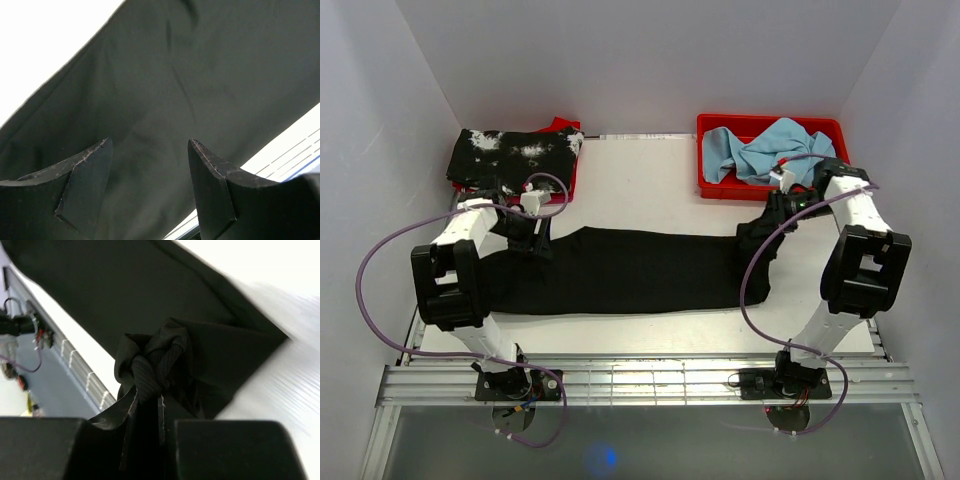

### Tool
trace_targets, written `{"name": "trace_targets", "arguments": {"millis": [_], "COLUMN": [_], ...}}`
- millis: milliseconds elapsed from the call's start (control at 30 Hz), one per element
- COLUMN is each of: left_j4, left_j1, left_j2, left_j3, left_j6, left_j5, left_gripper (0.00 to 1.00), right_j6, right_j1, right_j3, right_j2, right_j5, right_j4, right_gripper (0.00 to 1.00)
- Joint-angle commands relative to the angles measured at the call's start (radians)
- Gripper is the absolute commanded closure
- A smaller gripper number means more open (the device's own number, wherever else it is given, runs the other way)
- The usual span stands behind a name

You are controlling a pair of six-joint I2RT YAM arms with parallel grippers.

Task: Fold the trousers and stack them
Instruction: Fold the trousers

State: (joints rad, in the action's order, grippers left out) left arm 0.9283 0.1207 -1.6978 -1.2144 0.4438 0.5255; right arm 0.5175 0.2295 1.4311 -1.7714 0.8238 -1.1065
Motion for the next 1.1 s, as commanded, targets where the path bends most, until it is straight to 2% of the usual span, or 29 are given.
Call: {"name": "trace_targets", "arguments": {"millis": [0,267,433,600,733,1067], "left_j4": [-0.046,-0.054,-0.1,-0.118,-0.131,-0.143], "left_j1": [0.002,0.002,0.004,0.004,0.004,0.002], "left_j2": [0.063,0.03,0.038,0.041,0.043,0.067], "left_j3": [0.041,0.09,0.137,0.167,0.179,0.214], "left_j6": [-0.011,-0.117,-0.163,-0.214,-0.212,-0.191], "left_j5": [0.019,0.097,0.128,0.145,0.131,0.123], "left_gripper": [0.28,0.29,0.3,0.3,0.3,0.3], "right_j6": [-0.14,-0.44,-0.664,-0.87,-0.936,-0.971], "right_j1": [-0.106,-0.33,-0.429,-0.528,-0.593,-0.703], "right_j3": [-0.037,-0.089,-0.15,-0.193,-0.189,-0.143], "right_j2": [0.035,0.013,0.017,0.009,-0.014,-0.08], "right_j5": [0.074,0.113,0.037,-0.06,-0.106,-0.144], "right_j4": [0.106,0.367,0.598,0.735,0.784,0.801], "right_gripper": [0.92,0.92,0.92,0.92,0.92,0.92]}}
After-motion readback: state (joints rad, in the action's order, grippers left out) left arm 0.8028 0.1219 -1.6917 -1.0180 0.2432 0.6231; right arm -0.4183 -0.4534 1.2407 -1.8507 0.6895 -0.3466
